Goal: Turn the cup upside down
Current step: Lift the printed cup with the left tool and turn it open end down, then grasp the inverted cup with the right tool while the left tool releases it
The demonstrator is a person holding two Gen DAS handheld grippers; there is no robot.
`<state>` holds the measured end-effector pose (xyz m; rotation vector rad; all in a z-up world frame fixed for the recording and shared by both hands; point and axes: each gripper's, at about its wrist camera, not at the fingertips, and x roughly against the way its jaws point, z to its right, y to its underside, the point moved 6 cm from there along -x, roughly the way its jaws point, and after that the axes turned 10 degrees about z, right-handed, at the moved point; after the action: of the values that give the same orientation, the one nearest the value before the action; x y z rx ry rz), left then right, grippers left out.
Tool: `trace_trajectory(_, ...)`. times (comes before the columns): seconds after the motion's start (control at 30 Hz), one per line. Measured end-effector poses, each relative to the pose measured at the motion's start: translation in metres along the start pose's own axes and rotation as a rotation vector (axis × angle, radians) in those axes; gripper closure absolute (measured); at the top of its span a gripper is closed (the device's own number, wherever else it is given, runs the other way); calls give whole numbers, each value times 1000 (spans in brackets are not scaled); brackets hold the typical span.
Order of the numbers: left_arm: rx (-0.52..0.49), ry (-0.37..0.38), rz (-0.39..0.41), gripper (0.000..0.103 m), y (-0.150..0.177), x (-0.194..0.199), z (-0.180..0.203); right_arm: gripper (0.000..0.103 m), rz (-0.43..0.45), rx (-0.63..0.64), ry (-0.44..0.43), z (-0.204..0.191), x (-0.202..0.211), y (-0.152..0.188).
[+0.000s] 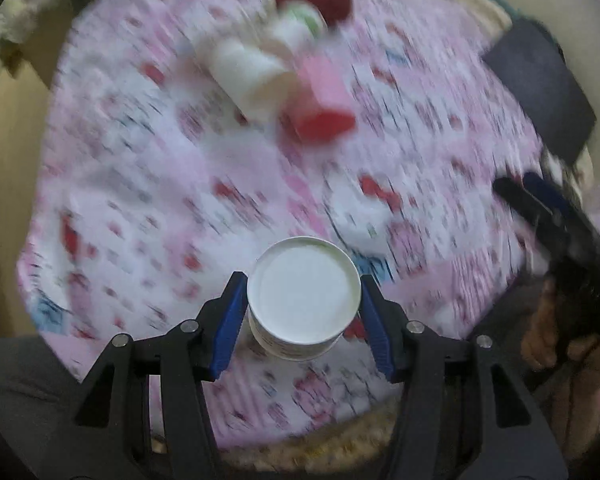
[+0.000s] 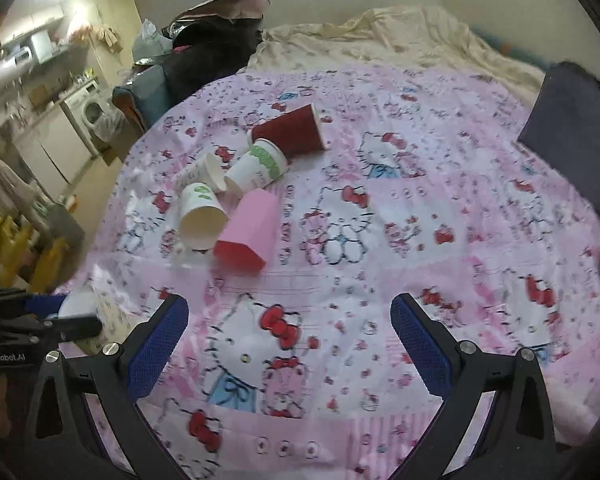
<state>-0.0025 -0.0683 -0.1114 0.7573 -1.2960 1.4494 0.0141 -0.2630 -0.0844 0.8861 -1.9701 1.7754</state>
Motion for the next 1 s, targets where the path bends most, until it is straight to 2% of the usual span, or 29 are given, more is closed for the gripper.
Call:
trace_trajectory(0.07,-9,11,-42,51,2,-10,6,1,-15,-61,9,12,-1,1)
trace_trajectory(0.17,20,51,-149,51,2,-29,10,1,-24,-120,19,24,-4,1)
trace_trajectory(0.23,41,53,-165,50,-5,-37,7,1,-22,-122,40,28,-3,1)
trace_trajectory(0.27,56,57,-165,50,-10,-40,6,1,-20,-120,45,28,-3,1)
trace_trajectory(0.43,56,-41,-139,50,-31,-57,-2,1,-15,-119,49,29,-4,-1)
trace_trajectory(0.57,87,-51,-138,49,-27,-72,-7,1,-6,-132,67,34,-5,-5)
trace_trajectory(0.6,90,-51,-132,46,-25,-73,-7,1,-5,-136,68,35,-4,-5)
trace_trajectory(0.63,92,-49,-130,38,-24,-74,-7,1,-5,-142,69,36,-5,-5)
trace_trajectory(0.7,129,-31,-113,27,-23,-72,-11,1,-8,-145,70,37,-6,-5)
trace_trajectory(0.83,173,-8,-98,24,-23,-68,-15,1,-15,-135,68,34,-9,-3)
trace_trajectory(1.0,157,5,-58,22,-27,-57,-12,1,-18,-116,65,29,-11,-2)
